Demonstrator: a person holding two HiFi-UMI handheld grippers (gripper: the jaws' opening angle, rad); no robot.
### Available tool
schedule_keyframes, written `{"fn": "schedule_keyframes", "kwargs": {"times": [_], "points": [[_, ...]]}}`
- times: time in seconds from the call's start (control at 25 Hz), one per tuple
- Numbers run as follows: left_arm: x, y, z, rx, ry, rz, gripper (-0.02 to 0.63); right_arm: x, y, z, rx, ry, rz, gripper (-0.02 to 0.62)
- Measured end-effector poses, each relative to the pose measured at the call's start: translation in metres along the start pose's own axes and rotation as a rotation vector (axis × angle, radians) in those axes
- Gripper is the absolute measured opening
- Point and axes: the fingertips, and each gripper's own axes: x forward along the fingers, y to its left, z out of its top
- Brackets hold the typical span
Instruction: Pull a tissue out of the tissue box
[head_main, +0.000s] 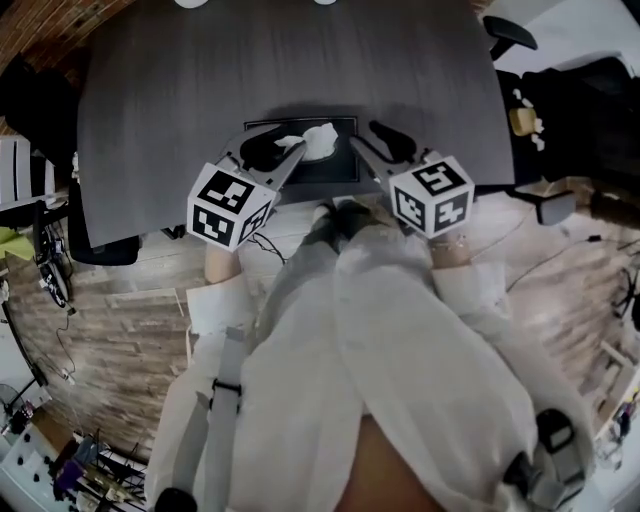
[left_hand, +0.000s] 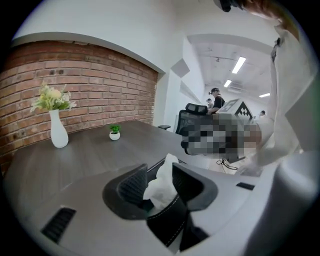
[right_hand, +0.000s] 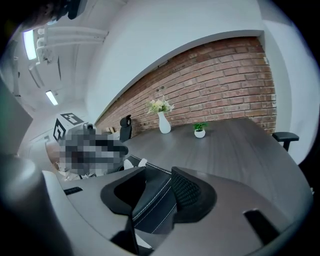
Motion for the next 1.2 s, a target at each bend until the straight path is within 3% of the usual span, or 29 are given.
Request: {"fn": "schedule_keyframes", "kwargs": {"times": [0.2, 0.4, 0.56, 0.68, 0.84, 1.2], "points": [[0.007, -0.004, -0.003, 0.044, 0.028, -0.036, 0.137, -0.004, 0.008, -0.019, 0.032, 0.031, -0.002, 0.141], [0.015, -0.004, -0.01, 0.066, 0.05, -0.023, 0.135, -0.005, 0.015, -0.033, 0.053, 0.046, -0.004, 0.141], [0.02, -0.003, -0.01, 0.047, 0.023, -0.014, 0.12, 0.001, 0.02, -0.042, 0.055, 0.067, -0.007, 0.141], [0.021, -0.003, -0.007, 0.033, -0.003, -0.005, 0.052, 0.003, 0.018, -0.045, 0.058, 0.066, -0.021, 0.141], [0.024, -0.004, -0.008, 0.032, -0.003, -0.029, 0.015, 0.008, 0.011, -0.042, 0.055, 0.054, -0.053, 0.141], [0.024, -0.002, -0.006, 0.011, 0.003, -0.017, 0.008, 0.009, 0.006, -0.044, 0.04, 0.066, -0.069, 0.141]]}}
